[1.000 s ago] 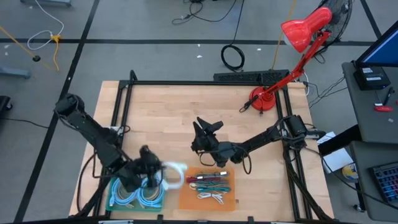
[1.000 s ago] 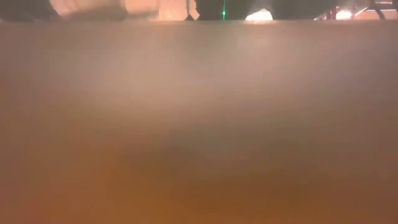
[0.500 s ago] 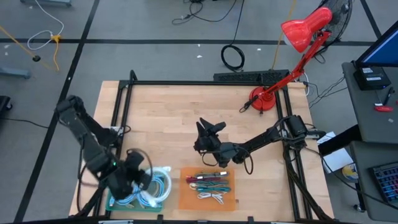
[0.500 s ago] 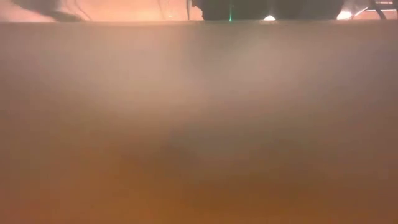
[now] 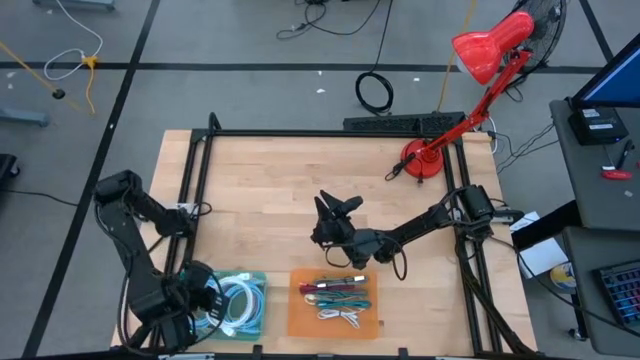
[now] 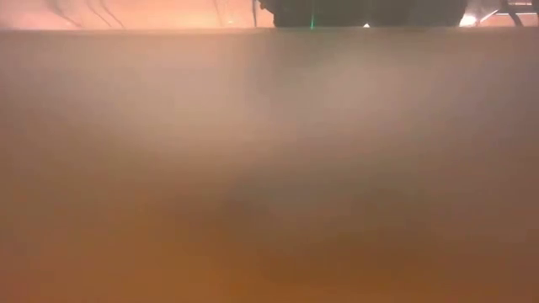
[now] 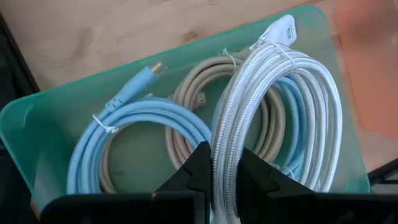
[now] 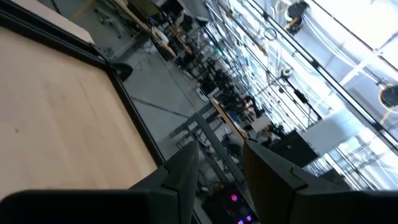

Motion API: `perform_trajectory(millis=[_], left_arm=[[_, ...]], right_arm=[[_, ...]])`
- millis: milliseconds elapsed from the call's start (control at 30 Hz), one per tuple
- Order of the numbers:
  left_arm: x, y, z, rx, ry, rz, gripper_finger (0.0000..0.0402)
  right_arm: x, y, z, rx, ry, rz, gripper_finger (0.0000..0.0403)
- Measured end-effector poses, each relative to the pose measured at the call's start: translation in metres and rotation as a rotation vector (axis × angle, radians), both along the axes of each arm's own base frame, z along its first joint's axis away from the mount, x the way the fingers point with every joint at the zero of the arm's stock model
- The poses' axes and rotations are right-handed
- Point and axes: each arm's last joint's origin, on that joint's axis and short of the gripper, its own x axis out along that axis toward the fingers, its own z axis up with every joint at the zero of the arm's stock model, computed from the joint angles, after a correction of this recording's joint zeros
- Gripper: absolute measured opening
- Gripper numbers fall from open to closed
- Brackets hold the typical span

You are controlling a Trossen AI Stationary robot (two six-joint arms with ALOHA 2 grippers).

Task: Pick & Place USB Port
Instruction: Put the white HDMI cable into the green bin

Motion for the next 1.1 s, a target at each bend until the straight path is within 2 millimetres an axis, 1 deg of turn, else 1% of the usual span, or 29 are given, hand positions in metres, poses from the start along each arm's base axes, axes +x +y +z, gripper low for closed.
perform_trajectory(millis=[333,533,800,1100], left_arm=[[0.000,0.004,0.000,0.020,0.038,0.006,0.0037],[0.004,0.005,-0.002,0.034,0.035,-0.002,0.0037],[0.016,-0.001,-0.027,0.022,0.049,-0.067,0.0037],[0.015,0.004,-0.041,0.034,0.061,-0.065,0.0037]], right_arm=[[0.001,-0.004,0.000,-0.002,-0.001,-0.002,0.0116],[0.001,-0.003,-0.001,0.000,0.003,0.000,0.0116],[0.001,-0.004,-0.001,0.001,0.001,-0.003,0.0116],[0.001,-0.004,-0.001,0.001,0.000,-0.003,0.0116]])
